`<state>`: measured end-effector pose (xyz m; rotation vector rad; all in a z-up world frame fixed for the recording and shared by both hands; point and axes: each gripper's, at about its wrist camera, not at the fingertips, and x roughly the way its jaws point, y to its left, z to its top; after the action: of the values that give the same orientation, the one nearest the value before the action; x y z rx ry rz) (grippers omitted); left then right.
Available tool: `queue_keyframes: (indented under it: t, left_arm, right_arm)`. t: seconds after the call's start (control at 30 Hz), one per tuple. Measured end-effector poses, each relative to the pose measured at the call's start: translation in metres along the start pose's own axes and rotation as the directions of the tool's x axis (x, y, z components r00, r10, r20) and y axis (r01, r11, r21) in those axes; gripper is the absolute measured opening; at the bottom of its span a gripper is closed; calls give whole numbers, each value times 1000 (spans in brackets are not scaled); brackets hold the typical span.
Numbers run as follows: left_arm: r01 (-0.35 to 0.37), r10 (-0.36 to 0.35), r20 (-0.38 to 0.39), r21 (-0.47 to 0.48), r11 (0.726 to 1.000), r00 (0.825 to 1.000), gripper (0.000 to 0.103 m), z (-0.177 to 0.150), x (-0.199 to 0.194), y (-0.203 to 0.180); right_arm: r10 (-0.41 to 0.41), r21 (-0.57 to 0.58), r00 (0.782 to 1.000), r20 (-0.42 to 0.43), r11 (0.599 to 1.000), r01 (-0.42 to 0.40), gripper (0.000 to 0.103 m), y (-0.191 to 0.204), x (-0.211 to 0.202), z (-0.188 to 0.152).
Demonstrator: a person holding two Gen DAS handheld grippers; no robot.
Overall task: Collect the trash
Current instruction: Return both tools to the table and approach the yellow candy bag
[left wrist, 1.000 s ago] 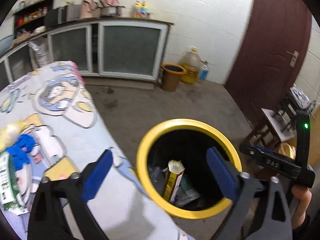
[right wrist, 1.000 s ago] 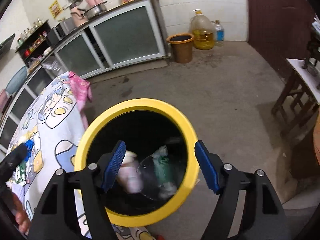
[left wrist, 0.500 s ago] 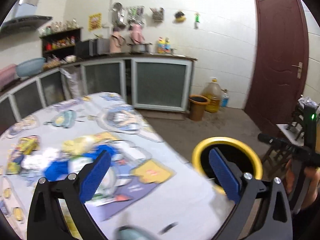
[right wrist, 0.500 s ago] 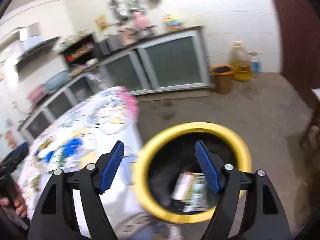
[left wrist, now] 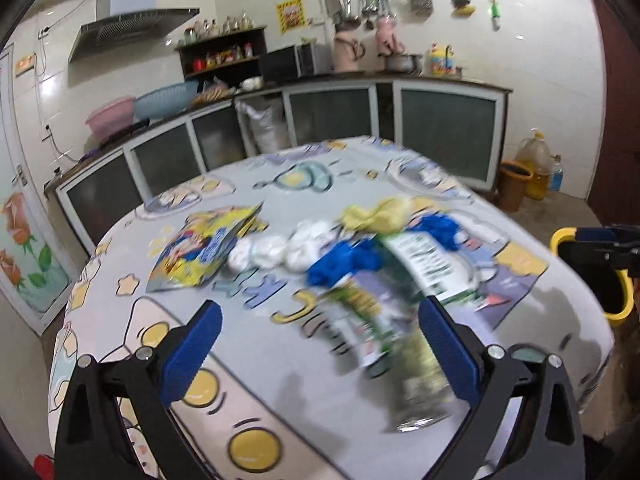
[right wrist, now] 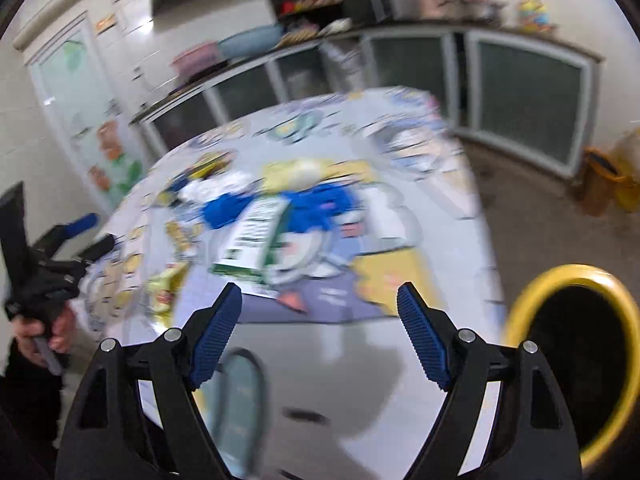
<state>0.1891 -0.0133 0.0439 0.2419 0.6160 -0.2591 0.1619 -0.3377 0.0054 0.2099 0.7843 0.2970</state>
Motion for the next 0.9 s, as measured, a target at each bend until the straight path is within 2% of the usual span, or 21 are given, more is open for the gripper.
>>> queue_keyframes:
  t: [0.13,0.17,0.23,0.33,0.43,0.53,0.67,0.73,0.83,0.9]
  left_arm:
    - [48,-48,-55,-6,999,997,95,-9,19,15]
    - [64,-65,-65,-4,998,996,95,-11,24,18]
    - [82,-82,-87,0,997,993,95,-15,31,19]
    - [105,-106,-118,-19,994,987,95,-15,43,23]
    - [161,-163,-135,-23,987,977,95,-13,54,23]
    - [219,-218,-141,-7,976,966,95,-10,61,21]
    - [285,-293,-131,-76,955,947,95,-6,64,38]
    - [271,-280,-104,-87,959,955,95,-5,60,53]
    - [175,-184,-100,-89,981,978,95,-3,61,81]
    - [117,-127,-119,-91,989,985,95,2,70,105]
  right_arm:
    - [64,20,996,-69,998,-63,76,21,37,14]
    - [107,36,990,-97,994,-104,76,25,48,21]
    - [133,42,983,-127,991,-129,77,31,57,28]
    - [117,21,978,-172,993,-115,77,39,68,38]
    - [121,54,968,-218,992,-111,77,38,81,50]
    - [83,70,960,-269,995,-67,77,38,96,58]
    - [102,80,950,-295,993,-82,77,39,101,62]
    - [94,60,952,-290,995,-79,77,42,99,62]
    - [100,50,946,-309,995,-89,77,47,105,62]
    - [85,33,944,-318,996,-79,77,51,109,62]
